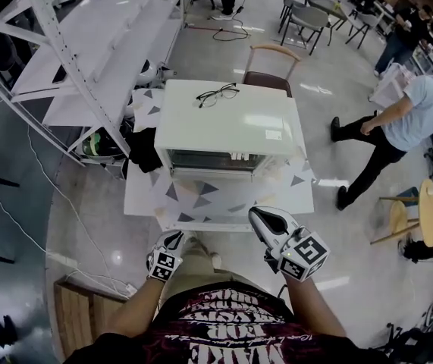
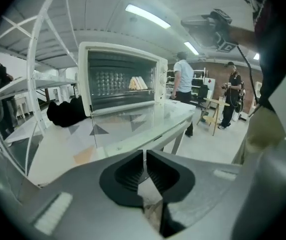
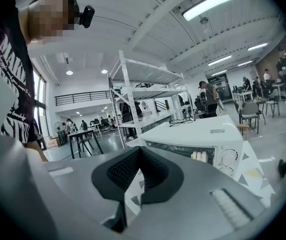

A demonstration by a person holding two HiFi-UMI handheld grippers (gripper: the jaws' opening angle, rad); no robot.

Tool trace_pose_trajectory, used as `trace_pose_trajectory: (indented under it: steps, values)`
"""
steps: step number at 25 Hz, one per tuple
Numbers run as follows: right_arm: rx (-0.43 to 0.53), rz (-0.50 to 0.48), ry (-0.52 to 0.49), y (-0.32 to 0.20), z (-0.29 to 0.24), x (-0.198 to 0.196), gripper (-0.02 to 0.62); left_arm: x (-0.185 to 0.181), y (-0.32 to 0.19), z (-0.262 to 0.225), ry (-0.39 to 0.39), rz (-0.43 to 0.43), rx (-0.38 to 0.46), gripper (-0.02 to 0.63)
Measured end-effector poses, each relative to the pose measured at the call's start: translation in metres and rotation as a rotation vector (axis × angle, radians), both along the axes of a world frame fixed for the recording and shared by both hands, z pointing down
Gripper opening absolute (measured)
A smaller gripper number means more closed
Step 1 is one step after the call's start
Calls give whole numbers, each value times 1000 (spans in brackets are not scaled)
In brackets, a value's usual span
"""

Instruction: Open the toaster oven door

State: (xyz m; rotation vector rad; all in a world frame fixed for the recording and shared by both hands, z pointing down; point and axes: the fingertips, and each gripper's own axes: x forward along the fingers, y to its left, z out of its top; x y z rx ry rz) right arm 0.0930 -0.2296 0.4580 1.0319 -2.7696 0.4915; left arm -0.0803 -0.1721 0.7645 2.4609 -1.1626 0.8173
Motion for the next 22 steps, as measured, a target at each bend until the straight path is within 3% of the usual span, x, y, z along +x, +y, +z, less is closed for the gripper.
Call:
trace_pose_trajectory:
  steps: [8, 13, 22]
  values:
    - [56, 39, 28, -16, -6, 6, 25, 18, -18, -95, 114, 68, 141, 2]
    - [107, 61, 49, -23, -18, 6, 25, 21, -56, -179, 227, 6, 241, 0]
    - [144, 109, 55, -31, -32, 14, 25, 17, -96, -291, 304, -48, 349, 0]
